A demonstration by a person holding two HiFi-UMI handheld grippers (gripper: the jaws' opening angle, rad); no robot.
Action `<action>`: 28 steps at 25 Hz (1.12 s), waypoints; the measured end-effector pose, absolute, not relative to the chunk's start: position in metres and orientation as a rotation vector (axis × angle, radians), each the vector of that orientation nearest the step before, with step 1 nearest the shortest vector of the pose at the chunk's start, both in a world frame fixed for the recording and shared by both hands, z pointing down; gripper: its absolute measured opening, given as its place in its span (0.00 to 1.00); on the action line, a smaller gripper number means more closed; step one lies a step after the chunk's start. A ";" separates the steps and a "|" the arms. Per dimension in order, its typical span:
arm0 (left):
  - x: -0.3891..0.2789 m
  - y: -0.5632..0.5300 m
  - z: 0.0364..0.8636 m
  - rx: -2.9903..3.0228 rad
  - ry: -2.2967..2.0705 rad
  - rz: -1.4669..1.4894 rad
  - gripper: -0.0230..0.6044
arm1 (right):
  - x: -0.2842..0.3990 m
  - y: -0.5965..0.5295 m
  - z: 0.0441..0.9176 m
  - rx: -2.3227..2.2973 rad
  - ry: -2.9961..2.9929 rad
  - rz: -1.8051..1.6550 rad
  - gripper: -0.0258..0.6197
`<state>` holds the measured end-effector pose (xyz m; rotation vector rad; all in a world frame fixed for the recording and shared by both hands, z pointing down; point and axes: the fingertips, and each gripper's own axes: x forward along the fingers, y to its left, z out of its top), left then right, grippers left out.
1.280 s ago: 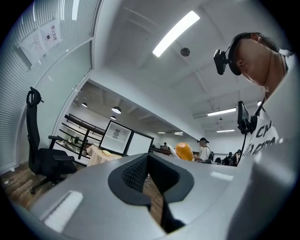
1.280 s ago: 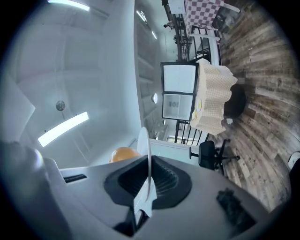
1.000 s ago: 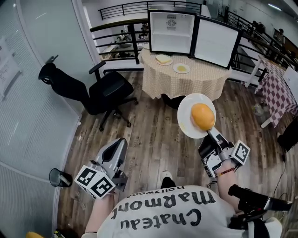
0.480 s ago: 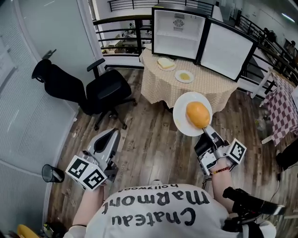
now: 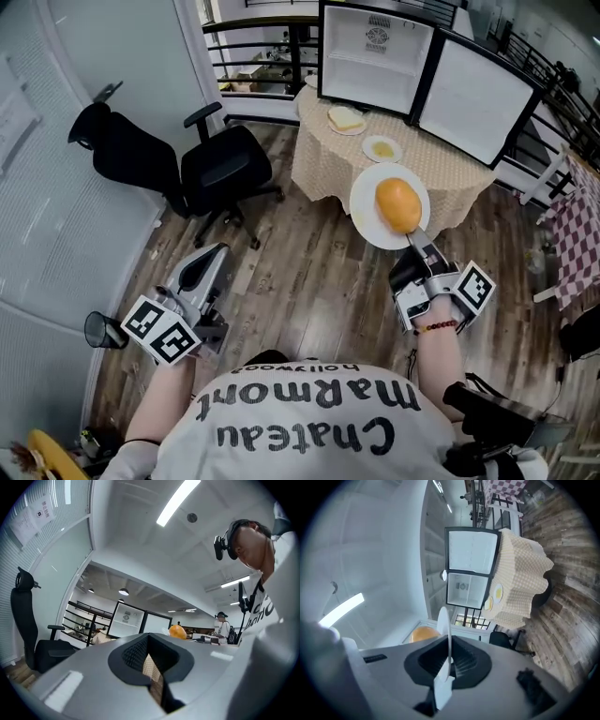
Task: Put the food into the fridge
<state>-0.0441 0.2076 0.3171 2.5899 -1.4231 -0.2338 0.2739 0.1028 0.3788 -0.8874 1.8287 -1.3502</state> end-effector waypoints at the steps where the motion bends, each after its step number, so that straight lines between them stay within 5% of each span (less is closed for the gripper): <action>1: -0.045 0.207 0.315 2.584 -1.427 -0.239 0.05 | 0.274 0.102 0.379 -0.884 1.828 -1.349 0.08; 28: -0.038 0.105 0.346 2.631 -1.277 -0.204 0.05 | 0.243 0.038 0.411 -0.920 1.732 -1.391 0.08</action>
